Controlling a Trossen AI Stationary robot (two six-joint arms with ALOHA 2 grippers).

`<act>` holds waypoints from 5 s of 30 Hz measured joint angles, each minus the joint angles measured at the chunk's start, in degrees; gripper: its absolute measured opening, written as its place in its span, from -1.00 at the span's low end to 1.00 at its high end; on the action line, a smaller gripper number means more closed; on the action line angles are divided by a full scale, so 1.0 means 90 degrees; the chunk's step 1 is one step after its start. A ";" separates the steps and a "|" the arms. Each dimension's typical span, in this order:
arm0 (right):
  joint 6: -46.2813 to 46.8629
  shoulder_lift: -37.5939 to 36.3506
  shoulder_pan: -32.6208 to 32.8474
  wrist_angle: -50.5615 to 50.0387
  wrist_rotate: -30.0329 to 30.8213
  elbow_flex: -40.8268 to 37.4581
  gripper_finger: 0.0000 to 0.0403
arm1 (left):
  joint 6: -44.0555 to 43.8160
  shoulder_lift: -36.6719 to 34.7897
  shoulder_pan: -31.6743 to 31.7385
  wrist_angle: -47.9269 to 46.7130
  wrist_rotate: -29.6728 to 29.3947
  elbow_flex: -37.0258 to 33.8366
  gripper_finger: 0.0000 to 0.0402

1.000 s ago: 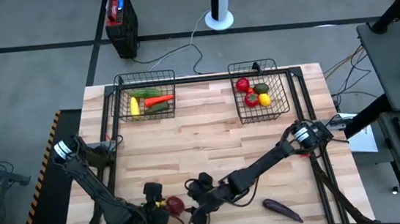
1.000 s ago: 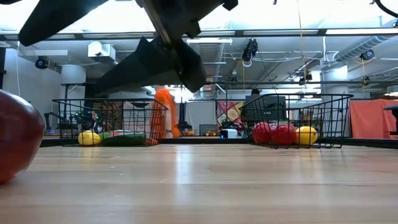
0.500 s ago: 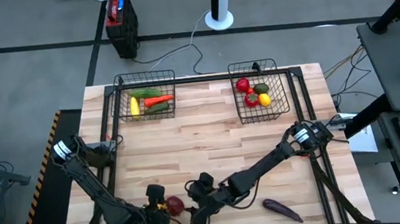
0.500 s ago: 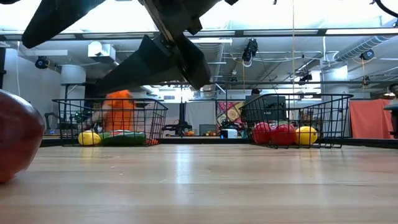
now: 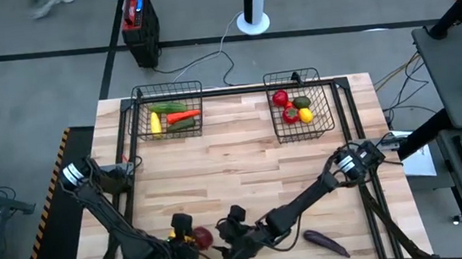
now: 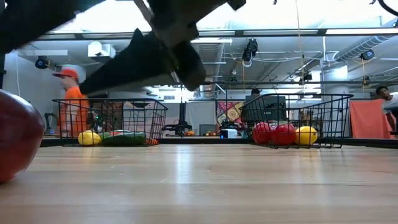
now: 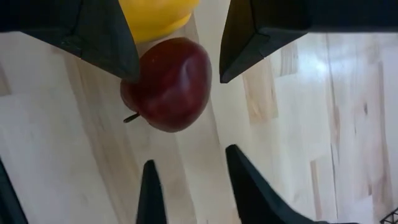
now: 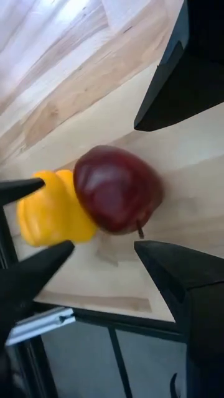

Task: Sort produce into baskets
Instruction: Put the red apple into the right black wire basket

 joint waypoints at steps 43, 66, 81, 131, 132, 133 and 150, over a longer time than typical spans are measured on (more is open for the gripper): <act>-0.0453 0.0096 0.0004 0.0213 0.0449 -0.0002 0.46 | 0.0301 0.0126 0.0474 0.0509 -0.0347 -0.0563 0.01; -0.1134 0.0169 -0.0160 0.0415 0.1052 -0.0007 0.46 | 0.0293 -0.0206 0.0493 0.0040 -0.0545 -0.0842 0.01; -0.1133 0.0169 -0.0379 0.0340 0.0316 -0.0007 0.46 | 0.0292 -0.0206 0.0542 0.0136 -0.0646 -0.0962 0.01; -0.0745 0.0538 -0.0646 0.0271 -0.0347 -0.0116 0.72 | 0.0287 -0.0172 0.0636 0.0505 -0.0795 -0.1086 0.01; -0.0745 0.0533 -0.0646 0.0290 -0.0341 -0.0109 0.69 | 0.0296 -0.0172 0.0634 0.0523 -0.0797 -0.1084 0.01; -0.0749 0.0531 -0.0646 0.0275 -0.0335 -0.0109 0.66 | 0.0296 -0.0172 0.0634 0.0522 -0.0797 -0.1083 0.01; -0.0029 -0.0675 -0.0869 -0.2184 -0.1152 -0.0113 0.33 | -0.0003 -0.0672 0.0548 -0.0437 -0.1940 -0.0852 0.01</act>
